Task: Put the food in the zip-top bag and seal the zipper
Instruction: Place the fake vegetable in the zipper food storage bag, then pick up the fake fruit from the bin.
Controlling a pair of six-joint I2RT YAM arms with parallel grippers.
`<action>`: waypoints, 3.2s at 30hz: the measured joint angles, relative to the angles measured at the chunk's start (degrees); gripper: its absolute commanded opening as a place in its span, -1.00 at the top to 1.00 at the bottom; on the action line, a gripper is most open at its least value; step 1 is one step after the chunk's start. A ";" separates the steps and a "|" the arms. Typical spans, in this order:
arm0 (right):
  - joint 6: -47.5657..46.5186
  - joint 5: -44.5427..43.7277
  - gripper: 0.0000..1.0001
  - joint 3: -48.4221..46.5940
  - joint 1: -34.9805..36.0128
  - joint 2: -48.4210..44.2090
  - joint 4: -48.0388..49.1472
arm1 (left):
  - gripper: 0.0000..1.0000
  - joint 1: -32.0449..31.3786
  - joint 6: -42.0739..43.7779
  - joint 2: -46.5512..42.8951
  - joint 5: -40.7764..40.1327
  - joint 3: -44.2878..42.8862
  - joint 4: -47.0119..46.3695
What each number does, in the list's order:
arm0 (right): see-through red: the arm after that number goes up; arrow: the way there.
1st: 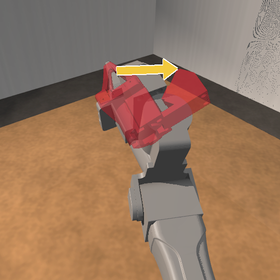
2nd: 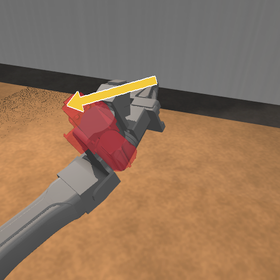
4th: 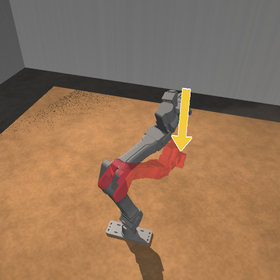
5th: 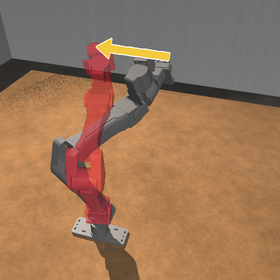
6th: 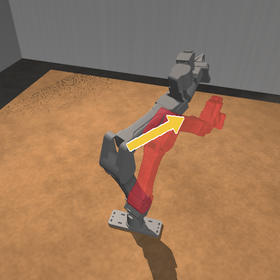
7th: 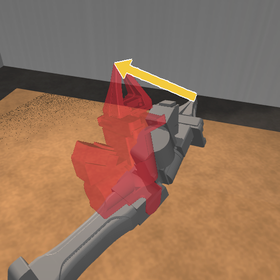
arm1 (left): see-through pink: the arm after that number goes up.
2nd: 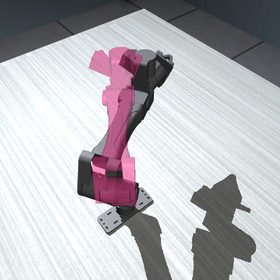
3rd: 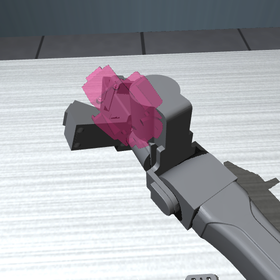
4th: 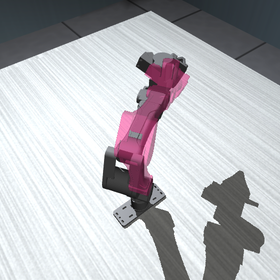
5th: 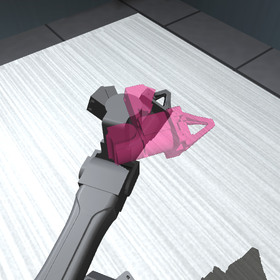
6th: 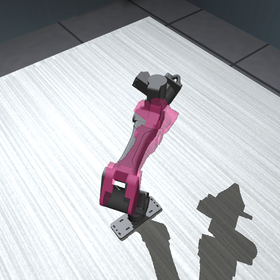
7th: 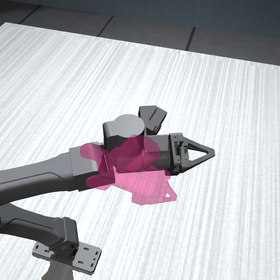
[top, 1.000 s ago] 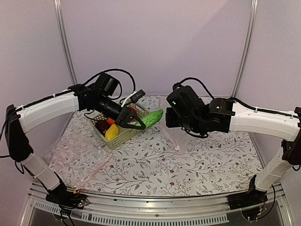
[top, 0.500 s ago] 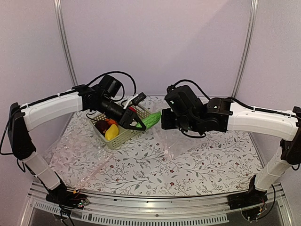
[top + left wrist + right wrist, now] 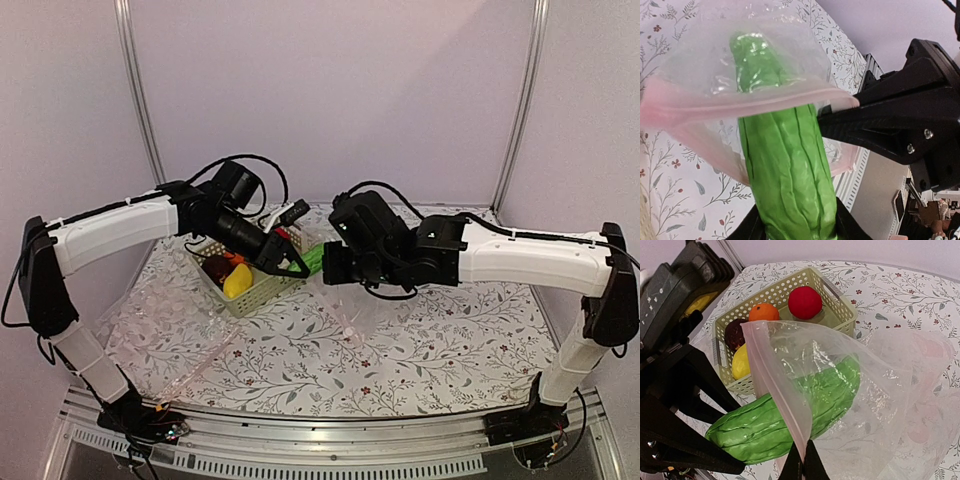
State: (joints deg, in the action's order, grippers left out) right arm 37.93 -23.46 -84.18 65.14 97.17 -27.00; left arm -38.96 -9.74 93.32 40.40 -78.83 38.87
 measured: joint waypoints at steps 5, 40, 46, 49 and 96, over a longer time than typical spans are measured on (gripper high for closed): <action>0.42 0.90 1.00 -0.57 0.00 0.61 0.52 | 0.07 0.02 -0.57 0.09 -0.94 0.00 -0.02; 0.68 1.07 1.00 -0.50 0.11 0.61 1.81 | -0.78 2.23 -0.28 -19.04 -3.65 11.23 -15.04; 0.66 0.90 1.00 -0.44 0.11 0.59 1.79 | -0.97 7.63 -0.92 -29.62 -13.79 15.67 -21.88; 0.66 0.90 1.00 -0.37 0.11 0.50 1.77 | -0.93 11.04 -1.90 -27.32 -20.72 13.25 -20.52; 0.61 0.07 1.00 0.59 0.11 -1.11 2.62 | -0.51 25.62 -9.81 15.80 -33.51 -4.50 6.99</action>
State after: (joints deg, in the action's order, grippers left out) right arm 38.54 -23.40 -83.59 65.25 96.05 -24.38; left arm -13.34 -19.55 109.12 6.90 -83.33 45.87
